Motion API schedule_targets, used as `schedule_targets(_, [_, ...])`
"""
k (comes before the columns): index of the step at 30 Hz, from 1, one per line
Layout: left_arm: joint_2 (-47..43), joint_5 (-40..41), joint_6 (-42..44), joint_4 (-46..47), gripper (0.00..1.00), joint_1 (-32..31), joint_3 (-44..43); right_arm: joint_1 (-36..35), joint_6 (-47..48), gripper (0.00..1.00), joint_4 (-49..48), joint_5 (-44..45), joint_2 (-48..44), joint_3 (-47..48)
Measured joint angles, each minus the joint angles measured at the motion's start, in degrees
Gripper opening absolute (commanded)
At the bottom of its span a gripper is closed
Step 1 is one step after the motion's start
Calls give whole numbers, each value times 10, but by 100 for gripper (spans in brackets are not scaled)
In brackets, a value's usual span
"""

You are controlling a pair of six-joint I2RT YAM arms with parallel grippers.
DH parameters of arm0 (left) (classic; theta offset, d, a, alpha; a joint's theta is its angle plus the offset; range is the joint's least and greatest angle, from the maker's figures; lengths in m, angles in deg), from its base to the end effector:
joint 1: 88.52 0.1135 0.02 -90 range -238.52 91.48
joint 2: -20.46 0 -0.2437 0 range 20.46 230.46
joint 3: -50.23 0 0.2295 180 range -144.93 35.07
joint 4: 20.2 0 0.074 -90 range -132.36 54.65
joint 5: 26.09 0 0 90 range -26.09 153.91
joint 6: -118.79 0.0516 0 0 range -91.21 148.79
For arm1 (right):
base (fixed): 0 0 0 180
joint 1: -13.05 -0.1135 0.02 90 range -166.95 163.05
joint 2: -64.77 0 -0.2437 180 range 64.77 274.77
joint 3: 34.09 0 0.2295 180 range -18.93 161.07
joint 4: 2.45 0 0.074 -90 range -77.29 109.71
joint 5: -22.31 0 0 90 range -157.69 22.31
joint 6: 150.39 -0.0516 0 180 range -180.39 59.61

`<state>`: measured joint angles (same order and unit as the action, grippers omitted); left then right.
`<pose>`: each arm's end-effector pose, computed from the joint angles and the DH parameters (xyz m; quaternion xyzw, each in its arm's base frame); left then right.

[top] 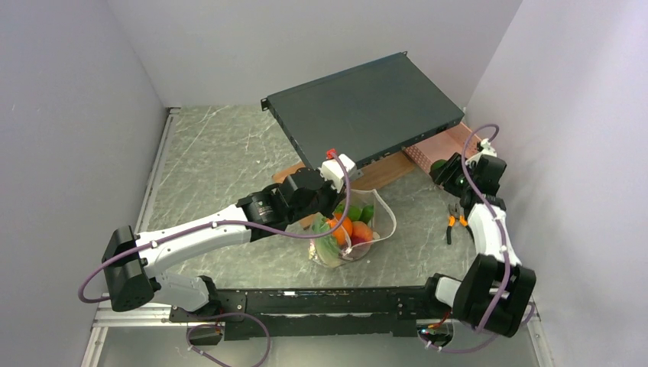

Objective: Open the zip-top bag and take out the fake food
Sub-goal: Place the fake fruit in the bin.

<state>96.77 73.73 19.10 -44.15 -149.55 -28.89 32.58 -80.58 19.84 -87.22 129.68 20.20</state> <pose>0.1569 -0.2652 0.3165 0.3124 0.7616 -0.2684 0.5003 0.2368 -0.0657 0.2253 0.2179 0.8418 0.1517 0.4701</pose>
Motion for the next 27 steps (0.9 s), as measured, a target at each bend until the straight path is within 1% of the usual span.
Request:
schedule_targets(3, [0, 0, 2, 1, 0, 0, 0, 12, 24, 0, 4, -4, 65, 54])
schedule_targets(6, [0, 0, 3, 4, 0, 0, 1, 19, 44, 0, 3, -8, 107, 94])
schedule_targets(13, [-1, 2, 10, 15, 0, 0, 7, 21, 74, 0, -4, -11, 143, 133])
schedule_targets(14, [-1, 2, 11, 16, 0, 0, 7, 21, 79, 2, -8, -11, 148, 134])
schedule_targets(15, [-1, 3, 11, 16, 0, 0, 7, 21, 83, 6, -9, -11, 155, 136])
schedule_targets(19, [-1, 3, 13, 16, 0, 0, 7, 23, 99, 11, -3, -17, 198, 158])
schedule_targets(22, [-1, 3, 15, 16, 0, 0, 7, 30, 104, 23, -1, -20, 231, 177])
schedule_targets(27, [-1, 3, 15, 16, 0, 0, 7, 39, 112, 42, 6, -22, 258, 194])
